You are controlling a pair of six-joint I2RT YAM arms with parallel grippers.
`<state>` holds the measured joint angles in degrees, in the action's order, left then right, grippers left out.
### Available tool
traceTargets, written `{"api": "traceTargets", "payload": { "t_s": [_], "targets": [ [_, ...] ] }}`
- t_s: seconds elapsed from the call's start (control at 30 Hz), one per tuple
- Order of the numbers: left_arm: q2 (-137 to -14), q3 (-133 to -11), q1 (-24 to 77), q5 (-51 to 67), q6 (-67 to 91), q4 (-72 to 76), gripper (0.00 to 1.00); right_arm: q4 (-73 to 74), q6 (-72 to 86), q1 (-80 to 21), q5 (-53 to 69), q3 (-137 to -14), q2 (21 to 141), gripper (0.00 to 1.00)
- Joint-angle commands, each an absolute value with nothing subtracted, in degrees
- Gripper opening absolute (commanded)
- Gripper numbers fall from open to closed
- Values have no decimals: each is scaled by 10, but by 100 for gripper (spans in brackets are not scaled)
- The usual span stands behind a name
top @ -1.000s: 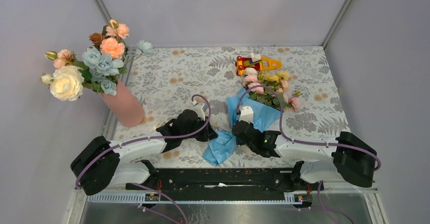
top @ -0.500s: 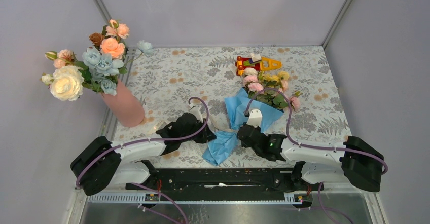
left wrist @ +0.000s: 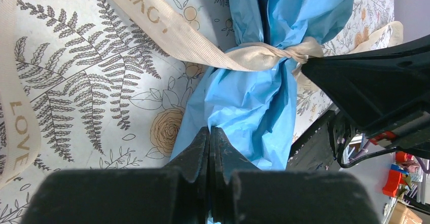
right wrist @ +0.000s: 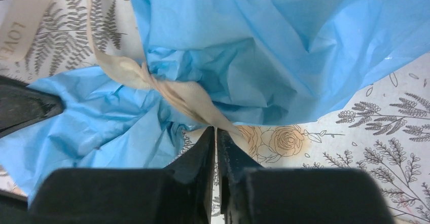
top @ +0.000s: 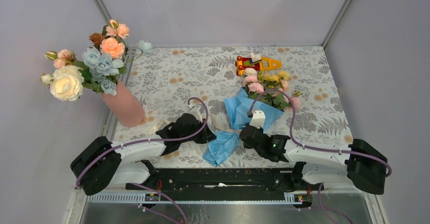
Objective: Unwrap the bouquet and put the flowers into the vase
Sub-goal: Untie the ribbon from the wrapping paper.
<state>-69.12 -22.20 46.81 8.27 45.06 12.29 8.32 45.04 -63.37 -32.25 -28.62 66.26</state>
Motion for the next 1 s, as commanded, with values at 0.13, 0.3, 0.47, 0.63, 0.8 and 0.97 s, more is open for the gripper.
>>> {"api": "traceTargets", "payload": {
  "t_s": [0.13,0.3,0.47,0.63,0.8,0.97],
  "targets": [
    [-683,-227,472,89,427,142,0,121,345,-635,-277,-305,564,30],
    [-682,-233,476,92,425,140,0,103,303,-635,-236,-315,532,44],
    [-682,-237,479,92,425,136,0,106,265,-634,-223,-357,585,44],
    [-678,-237,482,86,425,128,0,85,253,-632,-203,-383,643,42],
    [-673,-238,484,83,426,122,0,77,268,-624,-210,-387,683,37],
    [-675,-241,485,82,423,118,0,73,271,-621,-218,-386,701,33]
  ]
}}
